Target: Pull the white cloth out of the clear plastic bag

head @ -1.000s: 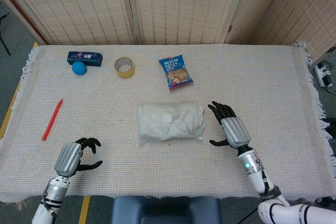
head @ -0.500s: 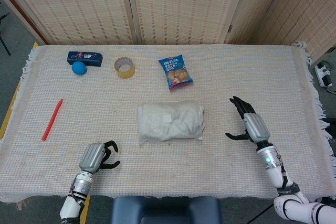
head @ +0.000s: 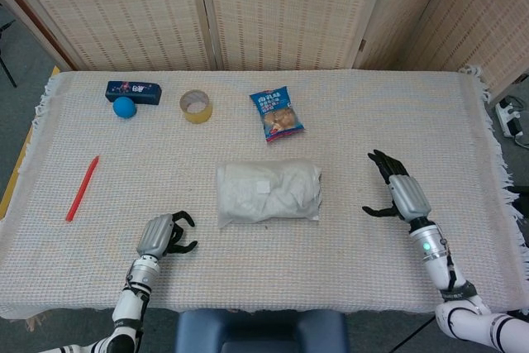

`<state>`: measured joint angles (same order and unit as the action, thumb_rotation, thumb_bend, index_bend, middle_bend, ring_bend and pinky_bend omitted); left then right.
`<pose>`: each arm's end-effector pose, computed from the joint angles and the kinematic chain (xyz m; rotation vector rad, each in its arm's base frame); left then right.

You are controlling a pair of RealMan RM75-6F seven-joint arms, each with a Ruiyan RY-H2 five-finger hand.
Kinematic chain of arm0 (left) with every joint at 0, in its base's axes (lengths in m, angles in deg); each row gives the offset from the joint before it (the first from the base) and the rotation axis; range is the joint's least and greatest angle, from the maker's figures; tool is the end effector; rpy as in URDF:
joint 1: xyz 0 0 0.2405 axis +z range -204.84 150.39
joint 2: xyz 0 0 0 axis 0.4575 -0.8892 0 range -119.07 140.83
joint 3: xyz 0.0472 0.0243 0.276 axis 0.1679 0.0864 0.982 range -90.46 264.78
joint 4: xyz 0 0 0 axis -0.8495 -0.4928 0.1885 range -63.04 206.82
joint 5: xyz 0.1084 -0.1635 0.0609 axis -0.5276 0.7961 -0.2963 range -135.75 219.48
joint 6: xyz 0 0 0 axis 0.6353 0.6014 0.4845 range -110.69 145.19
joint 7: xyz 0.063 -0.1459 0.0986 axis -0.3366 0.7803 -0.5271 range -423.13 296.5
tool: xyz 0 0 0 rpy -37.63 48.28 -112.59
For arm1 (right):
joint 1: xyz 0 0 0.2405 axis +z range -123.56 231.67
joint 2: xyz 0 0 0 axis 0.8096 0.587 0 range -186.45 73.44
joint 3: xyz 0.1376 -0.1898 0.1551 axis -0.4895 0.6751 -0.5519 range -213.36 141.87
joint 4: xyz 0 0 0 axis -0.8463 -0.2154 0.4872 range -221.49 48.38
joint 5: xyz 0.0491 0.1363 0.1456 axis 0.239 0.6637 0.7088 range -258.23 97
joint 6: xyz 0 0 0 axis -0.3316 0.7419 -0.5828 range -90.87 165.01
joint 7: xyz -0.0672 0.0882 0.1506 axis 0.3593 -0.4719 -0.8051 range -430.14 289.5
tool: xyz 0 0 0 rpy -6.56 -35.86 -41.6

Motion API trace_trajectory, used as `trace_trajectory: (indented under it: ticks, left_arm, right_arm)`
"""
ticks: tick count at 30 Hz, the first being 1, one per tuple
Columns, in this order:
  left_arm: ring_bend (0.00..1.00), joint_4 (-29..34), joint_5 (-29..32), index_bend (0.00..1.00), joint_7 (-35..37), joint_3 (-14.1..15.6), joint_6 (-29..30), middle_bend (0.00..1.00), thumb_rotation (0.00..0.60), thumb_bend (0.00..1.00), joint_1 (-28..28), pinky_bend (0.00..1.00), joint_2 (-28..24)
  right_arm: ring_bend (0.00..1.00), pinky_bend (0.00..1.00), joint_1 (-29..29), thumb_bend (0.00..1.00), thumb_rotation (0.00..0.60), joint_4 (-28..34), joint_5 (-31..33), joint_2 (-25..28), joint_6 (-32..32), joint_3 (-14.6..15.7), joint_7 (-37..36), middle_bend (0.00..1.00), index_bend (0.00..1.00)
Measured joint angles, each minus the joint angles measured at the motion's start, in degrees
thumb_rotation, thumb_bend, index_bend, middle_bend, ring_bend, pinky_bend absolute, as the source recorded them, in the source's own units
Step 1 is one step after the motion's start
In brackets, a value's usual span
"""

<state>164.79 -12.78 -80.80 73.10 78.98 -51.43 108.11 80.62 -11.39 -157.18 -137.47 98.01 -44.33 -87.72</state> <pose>-0.2143 0.3188 -0.0597 -1.4147 -1.5264 -0.9644 -0.2940 -0.3690 0.0556 1.4834 -1.2704 1.0968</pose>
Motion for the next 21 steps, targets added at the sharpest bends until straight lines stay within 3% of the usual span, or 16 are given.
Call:
trace_trajectory:
  ticks: [5,9,21]
  left_arm:
    - [1.00,1.9,4.8,0.48,-1.4,-1.3,-1.3,1.00,0.600,0.24,-2.1,1.00,0.6]
    - [1.00,2.5,8.7,0.49,-3.2,-2.9,-1.2,1.00,0.600,0.18,-4.8,1.00,2.2]
    - [1.00,-1.8,11.9,0.57,-5.7,-4.9,2.2,1.00,0.600,0.15,-9.3,1.00,6.6]
  right_arm:
    - [0.00,0.00,0.1,0.10,0.600,-1.4,-0.1,-0.4,-0.4,0.2,-0.2,0.00,0.04]
    - [0.00,0.00,0.1,0.10,0.600,-1.9,-0.3,-0.5,-0.4,0.1,-0.6,0.00,0.04]
    - [0.00,0.00,-0.6,0.10,0.600,-2.0,-1.1,0.8,0.5,0.2,-2.1,0.00,0.05]
